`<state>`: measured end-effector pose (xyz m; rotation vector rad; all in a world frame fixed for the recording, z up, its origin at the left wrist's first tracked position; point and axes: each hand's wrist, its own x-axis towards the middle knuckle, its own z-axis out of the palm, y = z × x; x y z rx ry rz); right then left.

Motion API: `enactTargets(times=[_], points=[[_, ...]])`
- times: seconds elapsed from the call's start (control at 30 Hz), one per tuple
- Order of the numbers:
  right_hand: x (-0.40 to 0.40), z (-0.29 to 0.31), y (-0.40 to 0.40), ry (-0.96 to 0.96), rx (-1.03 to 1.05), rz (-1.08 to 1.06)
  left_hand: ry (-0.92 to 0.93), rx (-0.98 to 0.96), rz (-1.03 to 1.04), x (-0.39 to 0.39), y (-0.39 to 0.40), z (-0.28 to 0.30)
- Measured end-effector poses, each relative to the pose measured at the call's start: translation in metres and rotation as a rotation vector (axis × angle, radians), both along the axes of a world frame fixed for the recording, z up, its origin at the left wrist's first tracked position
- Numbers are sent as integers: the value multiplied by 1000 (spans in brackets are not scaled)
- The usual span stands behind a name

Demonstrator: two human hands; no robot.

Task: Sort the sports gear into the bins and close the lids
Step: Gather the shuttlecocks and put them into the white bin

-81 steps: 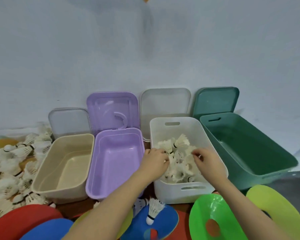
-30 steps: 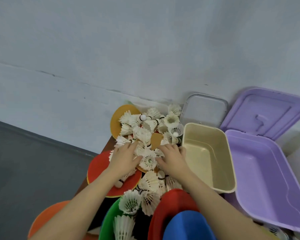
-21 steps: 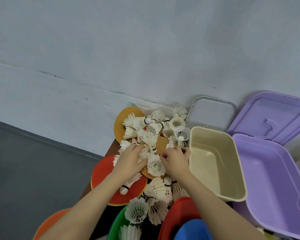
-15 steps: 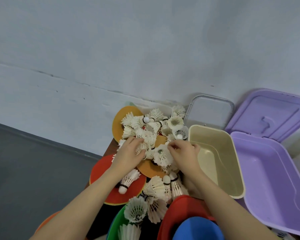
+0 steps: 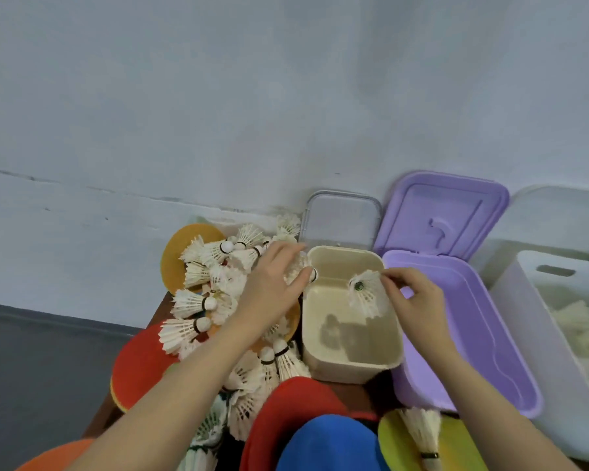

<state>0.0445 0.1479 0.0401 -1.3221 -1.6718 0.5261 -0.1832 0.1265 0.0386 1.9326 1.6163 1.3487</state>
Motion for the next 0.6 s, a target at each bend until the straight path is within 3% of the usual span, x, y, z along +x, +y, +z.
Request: enactTargets(times=[0.37, 0.6], points=[[200, 8, -14, -70, 186, -168, 52, 46, -179, 220, 25, 23], [332, 8, -17, -57, 168, -294, 29, 59, -291, 361, 37, 23]])
